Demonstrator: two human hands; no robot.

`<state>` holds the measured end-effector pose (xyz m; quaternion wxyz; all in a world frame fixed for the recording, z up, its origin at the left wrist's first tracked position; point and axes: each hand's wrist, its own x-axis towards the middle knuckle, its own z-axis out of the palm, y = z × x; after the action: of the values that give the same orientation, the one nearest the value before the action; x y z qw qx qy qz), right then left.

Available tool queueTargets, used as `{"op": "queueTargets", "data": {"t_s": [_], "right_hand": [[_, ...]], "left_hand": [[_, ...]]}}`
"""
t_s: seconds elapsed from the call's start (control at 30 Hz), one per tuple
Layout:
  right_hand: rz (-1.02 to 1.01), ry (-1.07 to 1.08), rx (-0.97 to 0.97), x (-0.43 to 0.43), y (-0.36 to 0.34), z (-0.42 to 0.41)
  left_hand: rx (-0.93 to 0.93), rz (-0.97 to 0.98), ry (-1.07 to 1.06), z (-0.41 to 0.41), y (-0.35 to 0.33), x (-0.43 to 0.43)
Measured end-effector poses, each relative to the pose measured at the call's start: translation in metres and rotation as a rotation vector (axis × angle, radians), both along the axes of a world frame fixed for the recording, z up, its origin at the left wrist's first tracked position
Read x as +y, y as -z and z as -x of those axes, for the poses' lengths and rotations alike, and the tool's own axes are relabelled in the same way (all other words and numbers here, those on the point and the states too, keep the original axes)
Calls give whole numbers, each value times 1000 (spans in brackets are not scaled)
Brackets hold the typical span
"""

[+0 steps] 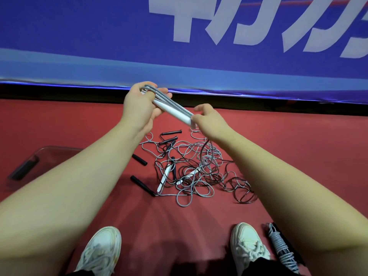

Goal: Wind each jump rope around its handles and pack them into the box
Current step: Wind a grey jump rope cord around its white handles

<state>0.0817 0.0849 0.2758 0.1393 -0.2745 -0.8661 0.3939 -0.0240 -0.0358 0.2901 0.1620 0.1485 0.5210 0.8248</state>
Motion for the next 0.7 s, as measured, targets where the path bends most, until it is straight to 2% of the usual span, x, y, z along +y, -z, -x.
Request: {"op": "queueTargets", "data": {"t_s": [0.07,0.17,0.23,0.3,0.43,0.6,0.7], "right_hand": [[-248,-49,-22,-3,2,0],[-339,-138,-44,-4,1,-2],[-258,-212,-53,-2,1,-3],[-177,-243,21,-1,0,-3],[-37,-174,231,-4,0,-1],[163,-127,232,-8,5,-2],[276,-87,298,-12,6,2]], "left_hand": [[-12,-49,3,-2,-4,1],[-22,-81,6,-2,-4,0],[-39,-80,10,0,-1,-2],[-56,-91,11,2,0,-3],[-109,-195,38,4,-2,-3],[-122,-194,27,3,3,0],[-105,-205,7,3,4,1]]}}
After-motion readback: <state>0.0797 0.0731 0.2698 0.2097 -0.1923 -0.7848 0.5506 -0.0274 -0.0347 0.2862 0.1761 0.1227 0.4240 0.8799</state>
